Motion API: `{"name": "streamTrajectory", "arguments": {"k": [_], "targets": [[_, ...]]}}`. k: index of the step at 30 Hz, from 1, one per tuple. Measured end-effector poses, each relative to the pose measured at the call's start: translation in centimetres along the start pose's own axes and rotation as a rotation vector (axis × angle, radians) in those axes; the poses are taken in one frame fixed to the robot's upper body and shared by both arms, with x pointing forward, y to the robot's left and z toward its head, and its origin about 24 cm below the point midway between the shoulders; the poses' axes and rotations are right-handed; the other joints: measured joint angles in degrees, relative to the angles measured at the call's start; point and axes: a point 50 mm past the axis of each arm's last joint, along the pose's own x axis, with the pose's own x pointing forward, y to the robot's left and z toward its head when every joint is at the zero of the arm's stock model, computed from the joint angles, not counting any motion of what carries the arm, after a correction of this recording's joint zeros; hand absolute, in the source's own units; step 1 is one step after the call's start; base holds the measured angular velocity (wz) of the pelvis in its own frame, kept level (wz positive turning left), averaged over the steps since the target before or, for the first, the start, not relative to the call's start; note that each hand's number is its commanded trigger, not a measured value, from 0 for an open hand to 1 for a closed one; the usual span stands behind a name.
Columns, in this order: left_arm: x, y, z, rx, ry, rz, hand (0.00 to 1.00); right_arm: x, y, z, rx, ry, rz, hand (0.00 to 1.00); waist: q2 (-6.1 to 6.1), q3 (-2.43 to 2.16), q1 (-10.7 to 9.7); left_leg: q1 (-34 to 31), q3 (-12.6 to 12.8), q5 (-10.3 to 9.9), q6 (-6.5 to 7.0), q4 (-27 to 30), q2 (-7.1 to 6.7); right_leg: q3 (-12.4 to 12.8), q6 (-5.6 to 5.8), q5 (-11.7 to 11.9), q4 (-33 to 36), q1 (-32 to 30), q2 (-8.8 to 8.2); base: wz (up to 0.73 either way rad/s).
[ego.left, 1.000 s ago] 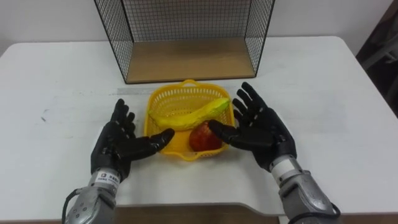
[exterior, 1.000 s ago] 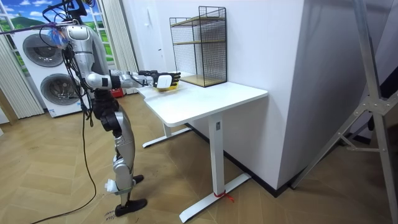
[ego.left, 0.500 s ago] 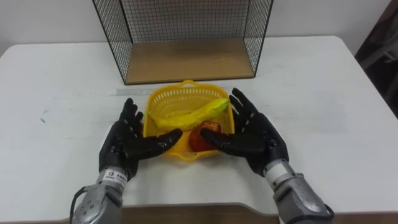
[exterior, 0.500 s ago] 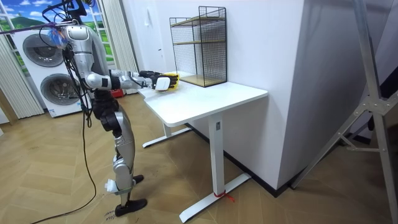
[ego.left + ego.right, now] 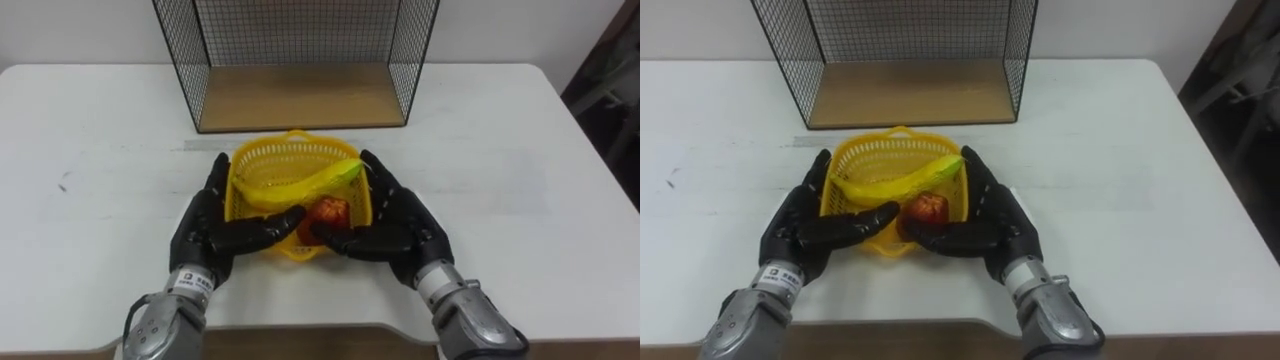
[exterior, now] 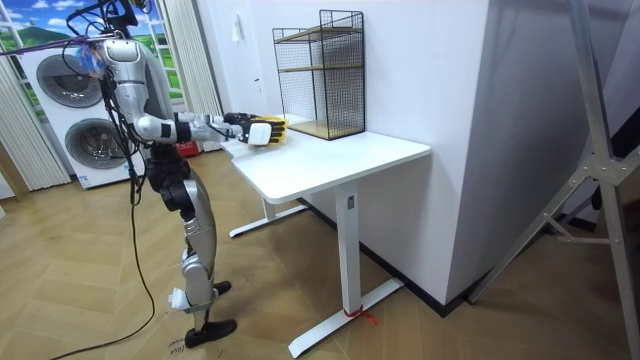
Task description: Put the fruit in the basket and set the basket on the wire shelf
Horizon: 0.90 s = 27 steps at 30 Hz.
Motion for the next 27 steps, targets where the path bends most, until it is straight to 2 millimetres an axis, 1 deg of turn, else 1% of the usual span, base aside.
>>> {"name": "streamTrajectory", "arguments": {"k": [5, 11, 21, 27], "targets": [[0.0, -0.8, 0.5, 0.0, -0.021, -0.036, 0.0, 0.0, -0.4, 0.2, -0.003, -0.01, -0.018, 0.0, 0.04, -0.02, -0.61, -0.01, -0.2, 0.0, 0.0, 0.02, -0.01, 0.08, 0.0, 0.0, -0.05, -0.16, 0.02, 0.02], [0.0, -1.0, 0.7, -0.001, -0.033, -0.05, 0.0, 0.0, -0.5, 0.3, -0.002, -0.014, -0.024, 0.0, 0.02, -0.03, -1.22, 0.13, 0.06, 0.01, 0.0, 0.03, 0.0, 0.19, 0.0, 0.0, -0.06, -0.24, 0.02, -0.01], [0.1, -1.7, 1.6, -0.004, -0.07, -0.077, 0.0, 0.2, -0.6, 0.6, -0.003, -0.026, -0.064, 0.0, 0.06, -0.01, -1.08, 0.22, 0.15, 0.01, 0.0, 0.19, 0.09, 0.16, -0.07, 0.05, 0.0, -0.17, 0.03, 0.0], [0.6, -2.5, 2.8, -0.007, -0.124, -0.106, 0.0, 0.6, -0.5, 1.6, -0.009, -0.067, -0.084, 0.0, 0.11, 0.02, -1.04, 0.26, 0.29, 0.0, -0.01, 0.02, 0.12, 0.19, -0.08, 0.06, -0.01, -0.22, 0.06, 0.0]]}}
